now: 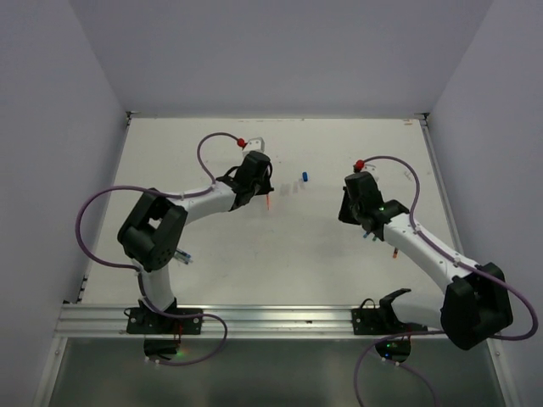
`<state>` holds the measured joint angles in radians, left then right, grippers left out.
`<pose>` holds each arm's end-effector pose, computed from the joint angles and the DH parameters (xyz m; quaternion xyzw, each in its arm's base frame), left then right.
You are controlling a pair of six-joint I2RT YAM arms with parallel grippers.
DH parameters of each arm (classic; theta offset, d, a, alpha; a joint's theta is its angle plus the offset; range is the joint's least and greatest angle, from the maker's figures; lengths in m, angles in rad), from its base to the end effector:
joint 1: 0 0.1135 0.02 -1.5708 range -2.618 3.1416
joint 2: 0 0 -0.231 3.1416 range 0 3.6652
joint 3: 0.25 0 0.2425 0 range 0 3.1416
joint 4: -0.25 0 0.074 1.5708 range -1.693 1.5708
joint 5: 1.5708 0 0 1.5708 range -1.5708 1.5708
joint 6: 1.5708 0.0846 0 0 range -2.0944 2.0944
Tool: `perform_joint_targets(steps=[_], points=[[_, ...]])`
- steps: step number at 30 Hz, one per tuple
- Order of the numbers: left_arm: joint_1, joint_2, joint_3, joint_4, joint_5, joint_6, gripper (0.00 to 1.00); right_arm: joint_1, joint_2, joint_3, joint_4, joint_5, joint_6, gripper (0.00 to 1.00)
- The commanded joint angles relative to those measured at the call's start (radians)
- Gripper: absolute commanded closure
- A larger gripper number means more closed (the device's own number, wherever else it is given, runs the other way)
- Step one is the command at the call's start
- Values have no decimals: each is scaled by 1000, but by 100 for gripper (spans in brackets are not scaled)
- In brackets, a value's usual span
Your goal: Open the pen caps
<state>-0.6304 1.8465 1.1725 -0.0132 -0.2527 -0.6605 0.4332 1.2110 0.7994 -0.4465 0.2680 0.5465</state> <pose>0.3553 -0.2331 0.1371 -0.0674 0.8959 -0.1642 0.4074 0.2633 0.0971 0.1730 0.0991 0.9246 0.0522 0.3640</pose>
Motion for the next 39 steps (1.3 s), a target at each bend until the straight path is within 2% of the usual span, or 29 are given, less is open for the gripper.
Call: perform_joint_targets(steps=[1,6,11,17,18,20,24,27,34,39], points=[[5,-12,27,48,4,41,100,-1,63,37,86,-114,-39,100],[5,-118,-54,44,-3,48,100,-1,286,153,225,-173,-56,100],[5,-263,-177,48,38,48,100,1,540,289,292,-176,-60,100],[5,-400,-247,38,116,73,100,-1,700,422,324,-170,-69,100],[5,-411,-252,38,131,76,100,-1,725,441,330,-173,-69,97],[5,-443,-267,41,154,75,100,1,749,469,328,-170,-71,89],[3,-472,-284,50,176,71,100,-1,788,501,319,-170,-74,65],[3,-477,-295,53,187,67,100,-1,794,505,321,-176,-71,57],[0,-487,-324,90,240,64,100,-1,751,478,325,-179,-72,55],[-26,-461,-326,169,303,64,100,-1,596,417,292,-147,-57,54]])
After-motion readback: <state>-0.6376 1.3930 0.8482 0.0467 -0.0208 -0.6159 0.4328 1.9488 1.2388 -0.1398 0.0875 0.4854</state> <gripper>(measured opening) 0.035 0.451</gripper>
